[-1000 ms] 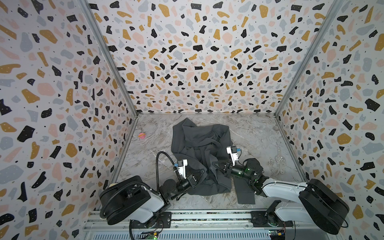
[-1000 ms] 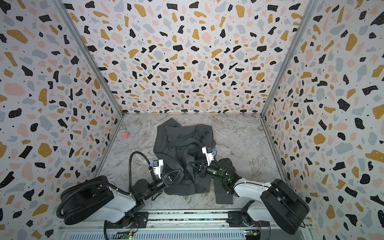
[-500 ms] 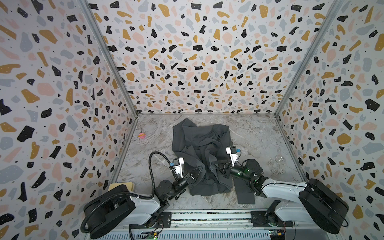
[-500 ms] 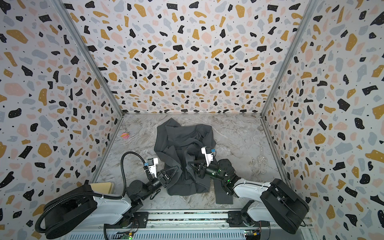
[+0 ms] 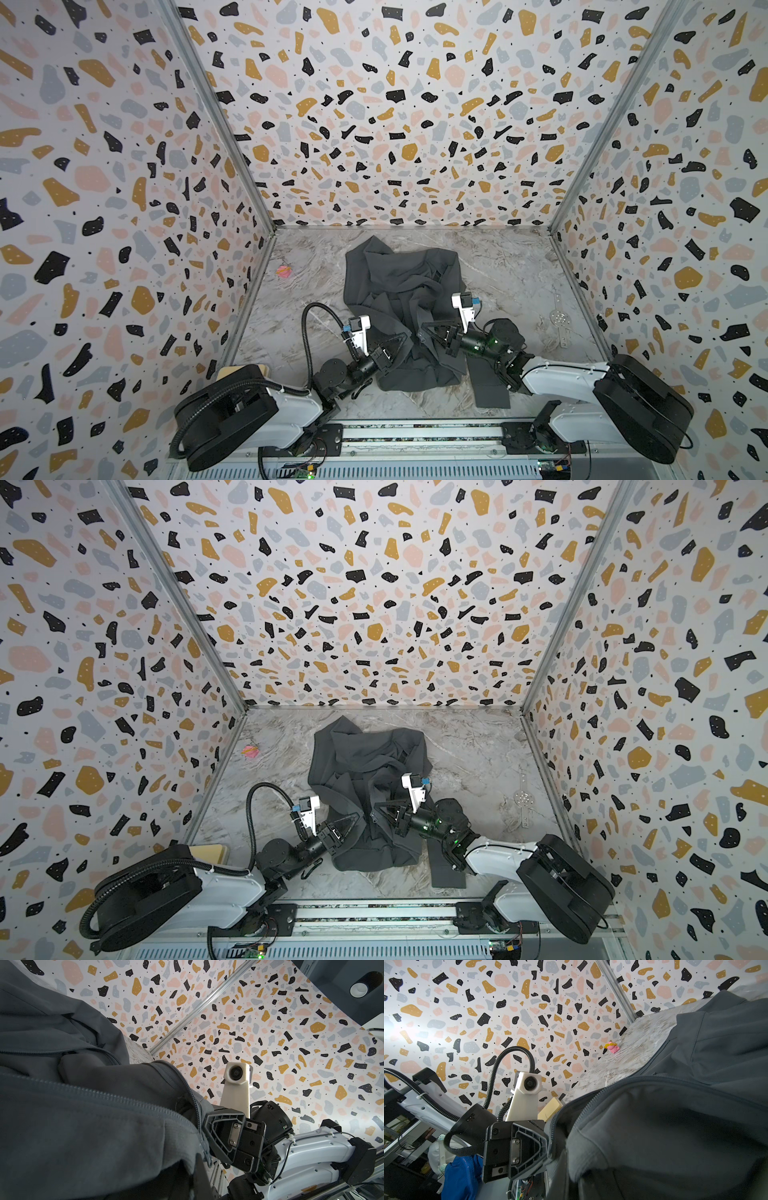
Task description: Zip up the jacket
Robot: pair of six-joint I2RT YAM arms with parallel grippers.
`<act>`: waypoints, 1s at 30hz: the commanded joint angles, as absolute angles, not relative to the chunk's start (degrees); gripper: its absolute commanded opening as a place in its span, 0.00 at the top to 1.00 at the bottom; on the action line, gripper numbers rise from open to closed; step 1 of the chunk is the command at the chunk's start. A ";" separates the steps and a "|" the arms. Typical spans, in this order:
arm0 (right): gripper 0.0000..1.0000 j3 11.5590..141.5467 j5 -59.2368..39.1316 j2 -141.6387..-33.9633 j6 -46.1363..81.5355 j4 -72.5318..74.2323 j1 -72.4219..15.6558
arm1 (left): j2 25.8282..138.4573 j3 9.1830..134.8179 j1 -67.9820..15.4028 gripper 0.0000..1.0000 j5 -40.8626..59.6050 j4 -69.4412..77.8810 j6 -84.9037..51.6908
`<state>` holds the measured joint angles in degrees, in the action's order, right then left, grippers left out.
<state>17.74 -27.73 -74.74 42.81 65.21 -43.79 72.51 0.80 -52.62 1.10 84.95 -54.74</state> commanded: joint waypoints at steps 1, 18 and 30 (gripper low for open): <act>1.00 20.11 -28.79 -75.04 42.41 68.38 -44.34 | 72.55 2.40 -52.72 1.00 1.93 89.12 -53.09; 1.00 21.28 -25.78 -70.19 34.31 56.75 -44.74 | 61.32 4.97 -53.06 1.00 -0.48 63.62 -41.92; 1.00 21.01 -29.45 -74.15 34.02 63.81 -45.16 | 58.71 4.58 -53.17 1.00 -0.22 61.08 -40.42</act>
